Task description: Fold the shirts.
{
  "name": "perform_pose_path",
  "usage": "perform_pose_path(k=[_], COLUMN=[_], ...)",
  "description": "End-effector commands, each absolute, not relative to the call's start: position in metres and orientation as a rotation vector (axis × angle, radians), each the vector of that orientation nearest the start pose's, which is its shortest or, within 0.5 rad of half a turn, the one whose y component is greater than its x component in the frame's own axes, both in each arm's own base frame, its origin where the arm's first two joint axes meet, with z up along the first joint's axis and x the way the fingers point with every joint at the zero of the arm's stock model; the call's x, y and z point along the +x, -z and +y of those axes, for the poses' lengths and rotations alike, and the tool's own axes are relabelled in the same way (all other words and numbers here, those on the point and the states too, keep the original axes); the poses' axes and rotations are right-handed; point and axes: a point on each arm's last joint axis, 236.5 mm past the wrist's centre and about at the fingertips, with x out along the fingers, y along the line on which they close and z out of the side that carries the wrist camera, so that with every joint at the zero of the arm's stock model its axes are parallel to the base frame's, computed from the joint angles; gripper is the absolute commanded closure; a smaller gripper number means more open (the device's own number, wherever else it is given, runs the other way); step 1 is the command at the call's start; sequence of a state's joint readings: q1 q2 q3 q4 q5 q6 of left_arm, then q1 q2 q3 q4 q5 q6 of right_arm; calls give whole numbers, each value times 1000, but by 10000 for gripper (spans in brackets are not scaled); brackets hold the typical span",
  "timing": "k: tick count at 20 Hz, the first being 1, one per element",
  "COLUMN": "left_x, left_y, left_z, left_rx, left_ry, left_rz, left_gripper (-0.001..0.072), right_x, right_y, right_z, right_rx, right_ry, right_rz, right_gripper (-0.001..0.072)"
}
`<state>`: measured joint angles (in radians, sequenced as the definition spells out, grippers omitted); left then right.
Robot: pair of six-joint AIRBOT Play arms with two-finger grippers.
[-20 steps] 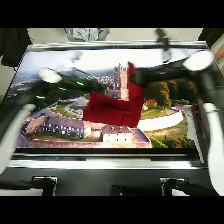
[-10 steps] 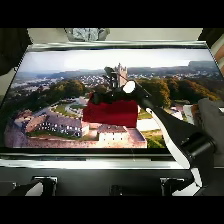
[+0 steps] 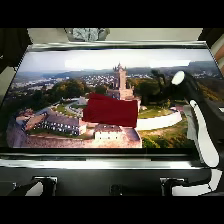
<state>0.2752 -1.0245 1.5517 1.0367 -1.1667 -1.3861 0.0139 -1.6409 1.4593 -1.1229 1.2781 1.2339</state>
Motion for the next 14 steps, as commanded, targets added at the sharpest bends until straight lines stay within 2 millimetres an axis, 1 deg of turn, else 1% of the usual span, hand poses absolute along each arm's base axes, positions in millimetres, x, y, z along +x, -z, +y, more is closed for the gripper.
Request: perform_pose_path(k=[1, 2, 4, 5, 6, 7, 8, 9, 10, 11, 12, 13, 14], left_x=[400, 400, 400, 400, 400, 400, 400, 400, 400, 400, 400, 400, 401], left_y=[-295, -295, -295, -295, -295, -295, -295, -295, -295, -295, -295, -295, -294], left_z=[-2, -2, -2, -2, -2, -2, -2, -2, -2, -2, -2, -1, -1], left_rx=[-261, -262, -266, -266, -266, -266, -265, -265, -266, -265, -265, -265, -266], left_ry=[193, 193, 193, 193, 193, 193, 192, 192, 193, 192, 192, 192, 192], left_rz=[554, 554, 555, 555, 555, 555, 555, 554, 554, 554, 554, 554, 557], left_gripper=[680, 680, 680, 680, 680, 680, 680, 680, 680, 680, 680, 680, 679], right_x=[411, 418, 432, 436, 438, 439, 439, 437, 436, 436, 439, 443, 451], right_y=[70, 75, 79, 83, 88, 92, 94, 92, 88, 80, 69, 52, 34], right_z=[100, 120, 150, 159, 163, 166, 168, 170, 171, 173, 174, 175, 172], right_rx=[332, 423, 528, 560, 582, 599, 612, 616, 602, 587, 536, 476, 427], right_ry=[-505, -545, -623, -631, -625, -623, -626, -641, -668, -697, -752, -809, -835], right_rz=[1389, 1340, 1274, 1265, 1263, 1265, 1272, 1274, 1268, 1258, 1219, 1174, 1132], right_gripper=[39, 39, 40, 46, 49, 82, 148, 238, 548, 665, 665, 667, 667])
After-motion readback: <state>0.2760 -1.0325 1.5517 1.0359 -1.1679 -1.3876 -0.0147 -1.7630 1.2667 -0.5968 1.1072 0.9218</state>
